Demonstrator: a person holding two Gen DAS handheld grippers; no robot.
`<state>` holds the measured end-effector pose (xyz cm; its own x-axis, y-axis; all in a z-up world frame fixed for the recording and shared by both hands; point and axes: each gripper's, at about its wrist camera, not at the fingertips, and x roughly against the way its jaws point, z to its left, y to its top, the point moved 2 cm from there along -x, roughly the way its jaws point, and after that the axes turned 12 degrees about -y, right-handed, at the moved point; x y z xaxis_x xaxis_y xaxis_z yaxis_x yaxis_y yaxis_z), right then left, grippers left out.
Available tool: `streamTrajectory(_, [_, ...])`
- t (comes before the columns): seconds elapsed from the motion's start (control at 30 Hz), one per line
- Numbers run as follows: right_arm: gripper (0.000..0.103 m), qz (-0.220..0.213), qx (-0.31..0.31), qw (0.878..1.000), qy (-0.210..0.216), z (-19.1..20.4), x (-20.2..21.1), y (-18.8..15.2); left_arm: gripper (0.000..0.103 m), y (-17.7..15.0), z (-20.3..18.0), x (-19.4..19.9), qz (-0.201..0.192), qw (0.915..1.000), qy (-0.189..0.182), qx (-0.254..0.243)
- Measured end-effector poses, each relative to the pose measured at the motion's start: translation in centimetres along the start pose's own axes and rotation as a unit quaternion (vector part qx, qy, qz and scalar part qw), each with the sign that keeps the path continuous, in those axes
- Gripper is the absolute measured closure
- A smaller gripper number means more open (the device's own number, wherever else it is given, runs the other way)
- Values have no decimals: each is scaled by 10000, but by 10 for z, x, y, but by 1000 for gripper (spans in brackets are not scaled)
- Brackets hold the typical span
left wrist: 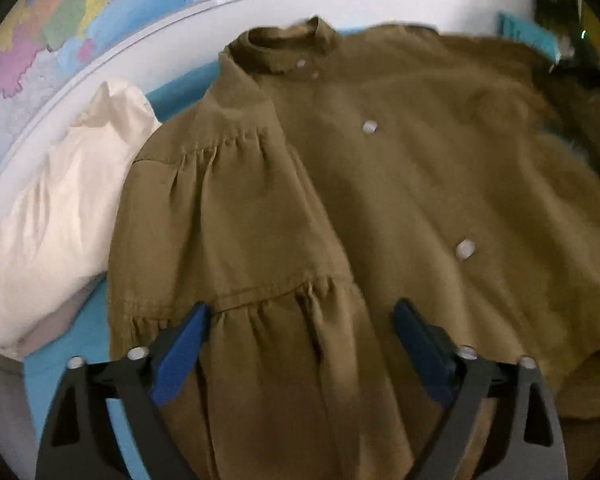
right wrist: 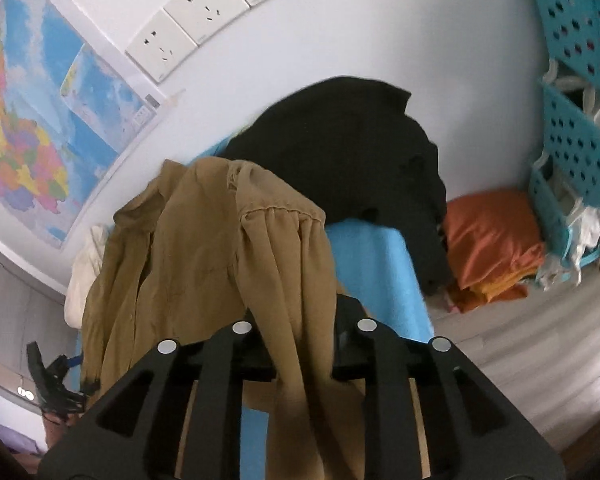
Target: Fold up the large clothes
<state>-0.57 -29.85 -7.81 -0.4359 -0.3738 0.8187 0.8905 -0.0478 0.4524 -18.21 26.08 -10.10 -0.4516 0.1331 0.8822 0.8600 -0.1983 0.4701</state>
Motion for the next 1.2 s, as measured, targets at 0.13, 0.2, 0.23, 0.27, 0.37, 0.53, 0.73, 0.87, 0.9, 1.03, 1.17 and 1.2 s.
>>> streamTrajectory(0.13, [83,-31,141,9999,-10,5,9,0,81,12,33,26,-266,9968,-284,698])
streamTrajectory(0.2, [83,-58,256,9997,-11,12,16,1,92,20,58,49,-540,9933,-235,998])
streamTrajectory(0.23, [83,-74,265,9996,16,14,19,2,92,23,68,60,-673,9917,-165,1081])
streamTrajectory(0.27, [83,-81,262,9996,42,15,22,3,92,30,87,80,-919,9880,-7,1243])
streamTrajectory(0.37, [83,-102,331,9994,29,21,26,6,87,39,136,118,-1268,9743,350,1829])
streamTrajectory(0.53, [44,-1,370,9992,-165,20,18,3,21,44,214,97,-558,9352,2505,2439])
streamTrajectory(0.73, [7,-20,765,9943,-743,4,25,-30,22,41,199,87,-787,9328,2332,2631])
streamTrajectory(0.87, [27,325,1296,9791,-1532,-5,17,-48,18,45,172,110,-1784,9420,1378,2485])
streamTrajectory(0.9, [61,458,1290,9788,-1524,-9,15,-49,16,51,164,112,-1895,9435,1268,2402])
streamTrajectory(1.03, [89,440,1031,9901,-848,0,45,-36,16,67,124,118,-2092,9578,718,1835])
streamTrajectory(1.17, [89,257,1346,9905,-114,55,86,-15,16,81,90,118,-2252,9640,-8,1415])
streamTrajectory(1.2, [85,279,1494,9883,137,80,95,-8,16,86,86,116,-2254,9650,-103,1336])
